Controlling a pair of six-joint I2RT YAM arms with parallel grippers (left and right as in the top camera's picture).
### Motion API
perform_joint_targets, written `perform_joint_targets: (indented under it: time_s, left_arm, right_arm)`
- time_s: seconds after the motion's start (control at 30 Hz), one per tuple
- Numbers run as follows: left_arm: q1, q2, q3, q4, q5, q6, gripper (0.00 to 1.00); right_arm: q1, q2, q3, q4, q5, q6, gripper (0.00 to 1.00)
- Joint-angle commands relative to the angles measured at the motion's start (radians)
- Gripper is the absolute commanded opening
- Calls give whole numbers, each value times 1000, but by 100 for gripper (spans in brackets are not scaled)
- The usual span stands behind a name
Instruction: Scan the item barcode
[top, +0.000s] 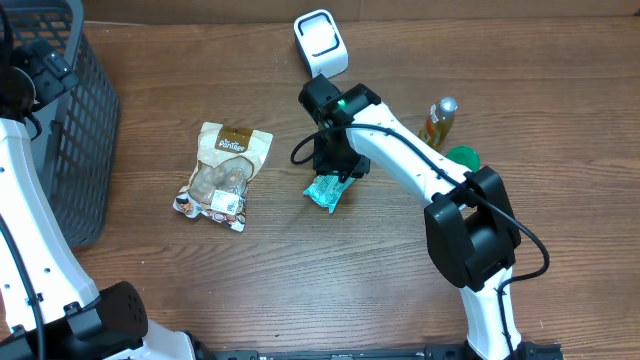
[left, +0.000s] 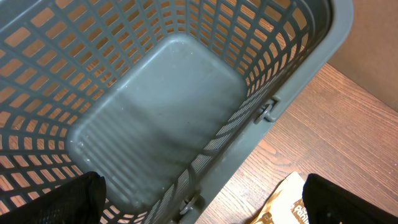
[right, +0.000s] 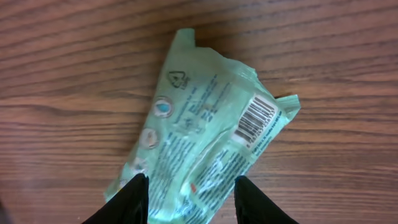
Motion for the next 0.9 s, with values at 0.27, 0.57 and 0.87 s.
perform_joint_targets:
  time_s: [0.27,0.57,0.87]
  left_arm:
    - [-3,3,9,4,-3,18,100]
    - [-3,3,9,4,-3,18,100]
    - [-3,3,9,4,-3,18,100]
  right_arm:
    - [12,-28,-217,174,17,69,41]
    - [12,-29,-214,211,-5,-21,59]
    - [3,-39,112,-68,-110,-40,61]
